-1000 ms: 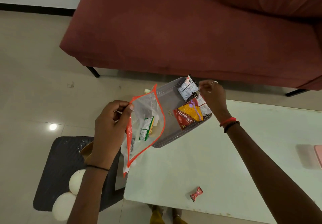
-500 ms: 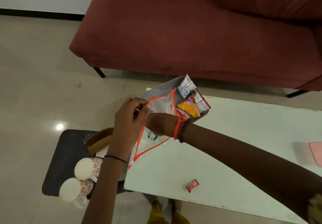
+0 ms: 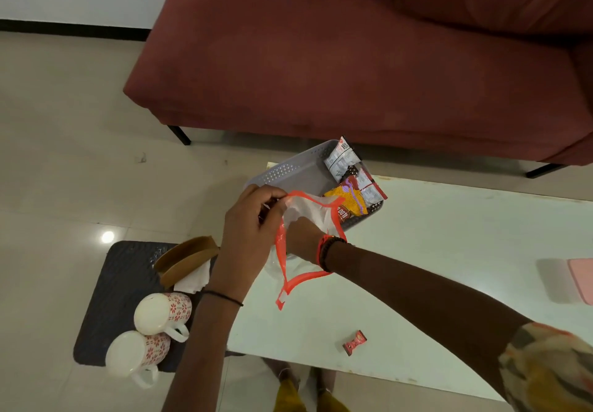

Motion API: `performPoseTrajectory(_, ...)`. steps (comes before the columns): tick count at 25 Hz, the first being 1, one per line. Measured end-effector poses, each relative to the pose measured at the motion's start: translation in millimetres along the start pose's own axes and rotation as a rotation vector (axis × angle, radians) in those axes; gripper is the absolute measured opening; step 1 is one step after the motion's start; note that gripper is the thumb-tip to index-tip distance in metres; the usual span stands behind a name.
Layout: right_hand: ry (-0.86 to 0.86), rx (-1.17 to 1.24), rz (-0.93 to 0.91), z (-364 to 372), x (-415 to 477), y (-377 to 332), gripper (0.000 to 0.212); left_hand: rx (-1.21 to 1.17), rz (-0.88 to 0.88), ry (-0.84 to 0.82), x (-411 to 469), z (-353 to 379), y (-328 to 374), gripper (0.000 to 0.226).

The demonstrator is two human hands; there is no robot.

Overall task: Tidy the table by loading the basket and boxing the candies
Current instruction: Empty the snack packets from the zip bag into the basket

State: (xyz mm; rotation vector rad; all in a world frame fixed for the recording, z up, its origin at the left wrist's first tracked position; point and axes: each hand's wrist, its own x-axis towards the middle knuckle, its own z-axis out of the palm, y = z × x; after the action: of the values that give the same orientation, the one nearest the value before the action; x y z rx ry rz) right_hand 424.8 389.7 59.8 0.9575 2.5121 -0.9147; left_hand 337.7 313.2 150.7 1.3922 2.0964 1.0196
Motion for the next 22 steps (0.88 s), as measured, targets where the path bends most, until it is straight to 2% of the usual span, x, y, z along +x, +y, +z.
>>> performPoseTrajectory(2,-0.078,-0.101,-0.043,-2,2,-7,0.034,0.014,-0.026,0.015,4,0,-7,0.023)
performPoseTrajectory(4,-0.116,-0.392,-0.190,-14,-3,-19,0.024,0.044,-0.061,0.042,9,-3,-14,0.025)
performPoseTrajectory(5,-0.063,-0.490,-0.243,-21,-8,-25,0.017,0.051,-0.078,0.056,13,-6,-17,0.025)
performPoseTrajectory(6,0.031,-0.510,-0.287,-29,-13,-28,0.022,0.053,-0.090,0.067,16,-10,-22,0.024)
performPoseTrajectory(8,0.211,-0.325,-0.301,-47,-24,-34,0.032,0.060,-0.097,0.079,23,-21,-32,0.022)
performPoseTrajectory(10,0.304,-0.073,-0.269,-74,-33,-36,0.032,0.092,-0.103,0.090,32,-34,-45,0.021)
performPoseTrajectory(13,0.377,0.388,-0.228,-121,-50,-24,0.029,0.117,-0.144,0.112,41,-50,-60,0.015)
performPoseTrajectory(16,0.374,0.879,-0.250,-156,-57,13,0.020,0.097,-0.173,0.122,49,-60,-70,0.010)
performPoseTrajectory(17,0.408,0.972,-0.214,-162,-51,30,0.019,0.080,-0.184,0.124,52,-61,-73,0.010)
performPoseTrajectory(19,0.521,1.018,-0.048,-162,-26,69,0.024,0.070,-0.193,0.121,57,-62,-78,0.013)
performPoseTrajectory(22,0.628,0.748,0.294,-132,32,122,0.031,0.052,-0.200,0.111,65,-61,-81,0.017)
